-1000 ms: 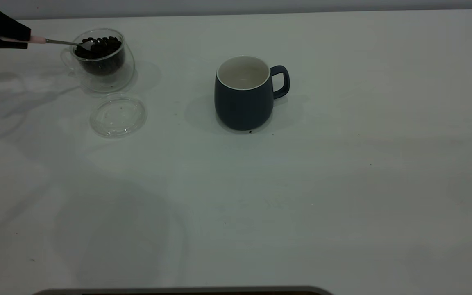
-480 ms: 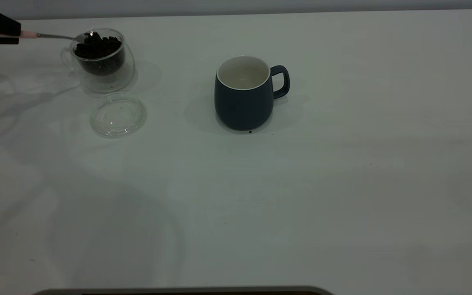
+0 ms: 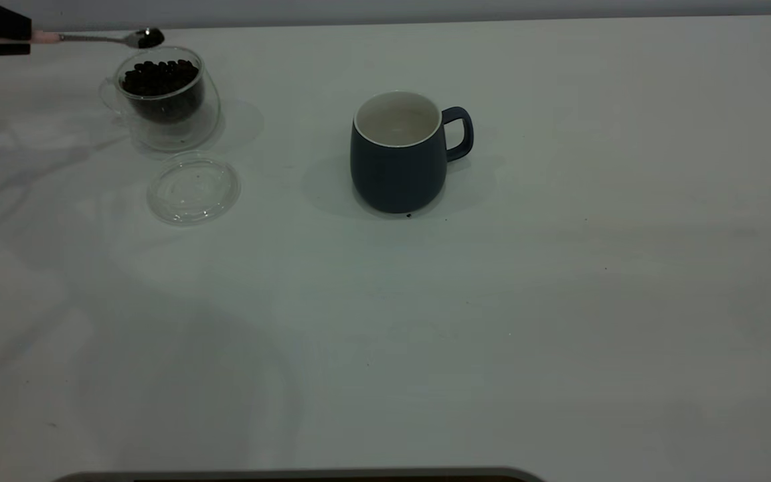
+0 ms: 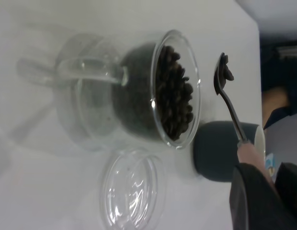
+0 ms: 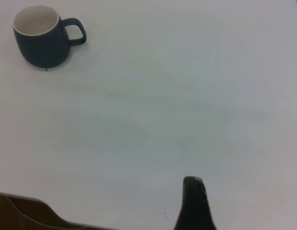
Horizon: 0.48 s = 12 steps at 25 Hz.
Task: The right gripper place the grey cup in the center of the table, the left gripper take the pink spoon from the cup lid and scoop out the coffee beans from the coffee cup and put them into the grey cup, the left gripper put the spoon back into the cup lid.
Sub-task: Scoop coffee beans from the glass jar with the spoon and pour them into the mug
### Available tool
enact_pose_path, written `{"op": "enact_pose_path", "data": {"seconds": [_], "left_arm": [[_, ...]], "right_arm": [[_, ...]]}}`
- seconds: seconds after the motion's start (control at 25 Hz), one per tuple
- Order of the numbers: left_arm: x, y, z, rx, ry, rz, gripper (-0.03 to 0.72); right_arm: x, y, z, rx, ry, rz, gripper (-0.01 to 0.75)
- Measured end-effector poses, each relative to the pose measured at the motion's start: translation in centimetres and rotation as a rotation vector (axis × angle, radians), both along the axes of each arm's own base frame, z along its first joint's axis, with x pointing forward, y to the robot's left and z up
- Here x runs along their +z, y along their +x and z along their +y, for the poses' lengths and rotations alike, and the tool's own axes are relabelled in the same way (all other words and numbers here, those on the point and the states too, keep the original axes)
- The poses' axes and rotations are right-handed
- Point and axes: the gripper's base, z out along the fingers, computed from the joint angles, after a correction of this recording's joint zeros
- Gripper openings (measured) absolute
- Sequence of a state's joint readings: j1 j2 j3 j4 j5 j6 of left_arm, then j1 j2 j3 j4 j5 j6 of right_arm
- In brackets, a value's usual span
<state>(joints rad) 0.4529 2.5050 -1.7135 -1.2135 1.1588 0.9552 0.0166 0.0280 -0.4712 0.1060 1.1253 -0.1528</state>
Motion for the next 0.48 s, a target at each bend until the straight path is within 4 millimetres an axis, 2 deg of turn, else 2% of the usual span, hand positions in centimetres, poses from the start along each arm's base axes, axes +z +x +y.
{"op": "enact_pose_path", "data": {"seconds": [0.36,0.48], "left_arm": [[0.1,0.13,-0.12,0.009,-0.012,-0.001,0.123],[0.11,0.33,-0.82,-0.001,-0.017,0.005,0.123]], "right_arm": [[0.0,0.0,0.0,0.0,0.0,0.0,0.591],[0.0,0.0,0.0,0.0,0.0,0.0,0.591]]}}
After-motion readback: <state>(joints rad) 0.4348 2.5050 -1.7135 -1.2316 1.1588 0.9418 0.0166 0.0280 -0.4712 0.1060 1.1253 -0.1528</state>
